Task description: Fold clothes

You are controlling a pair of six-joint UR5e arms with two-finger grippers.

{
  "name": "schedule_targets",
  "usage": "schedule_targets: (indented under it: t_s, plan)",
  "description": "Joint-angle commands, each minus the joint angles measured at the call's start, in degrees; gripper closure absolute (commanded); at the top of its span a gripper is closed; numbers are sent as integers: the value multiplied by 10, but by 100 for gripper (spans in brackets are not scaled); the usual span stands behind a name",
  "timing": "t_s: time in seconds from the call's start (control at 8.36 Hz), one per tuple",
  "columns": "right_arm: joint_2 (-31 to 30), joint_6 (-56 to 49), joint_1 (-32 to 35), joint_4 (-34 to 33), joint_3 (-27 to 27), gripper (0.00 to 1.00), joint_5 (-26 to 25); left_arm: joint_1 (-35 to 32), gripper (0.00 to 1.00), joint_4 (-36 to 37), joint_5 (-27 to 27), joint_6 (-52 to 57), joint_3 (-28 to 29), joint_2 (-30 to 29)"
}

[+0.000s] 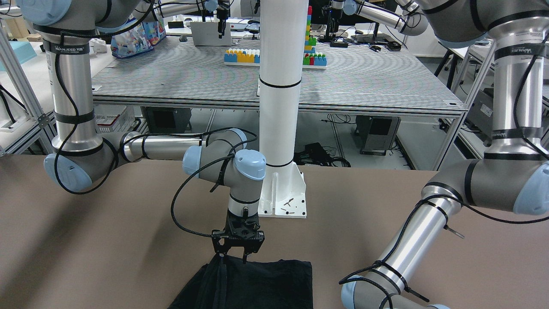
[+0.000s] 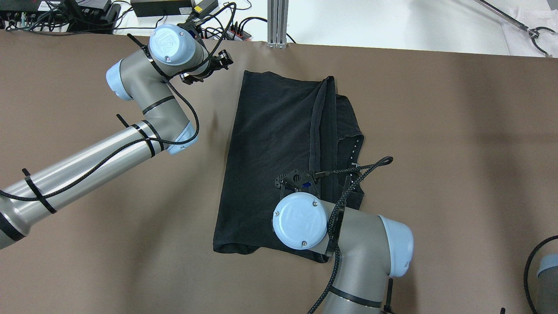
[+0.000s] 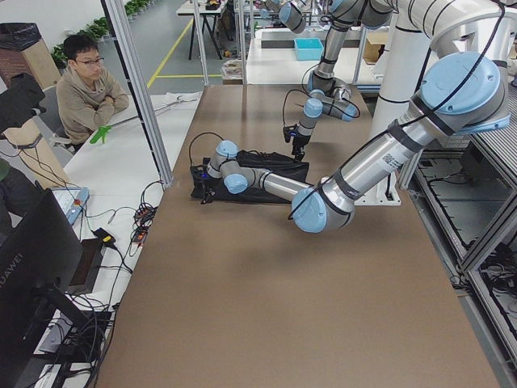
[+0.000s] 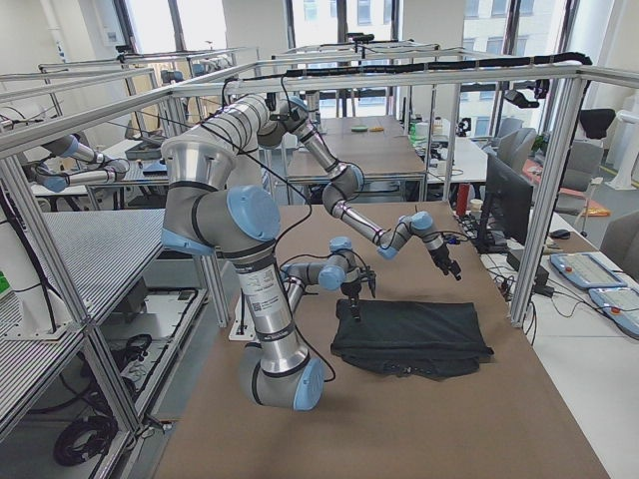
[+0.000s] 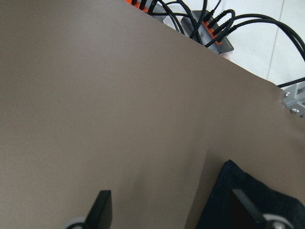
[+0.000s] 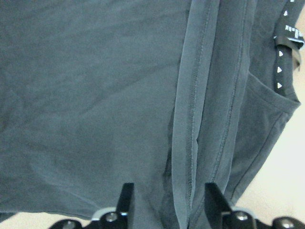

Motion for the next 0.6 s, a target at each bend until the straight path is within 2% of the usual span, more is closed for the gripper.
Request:
schedule_targets:
  t_s: [0.0, 0.48]
  plan:
    - [-1, -87, -18, -50, -2, 50, -29, 2, 12, 1, 1, -6, -7, 3]
    - [-1, -100, -24, -22, -50, 50, -27, 5, 9, 0, 4, -10, -8, 3]
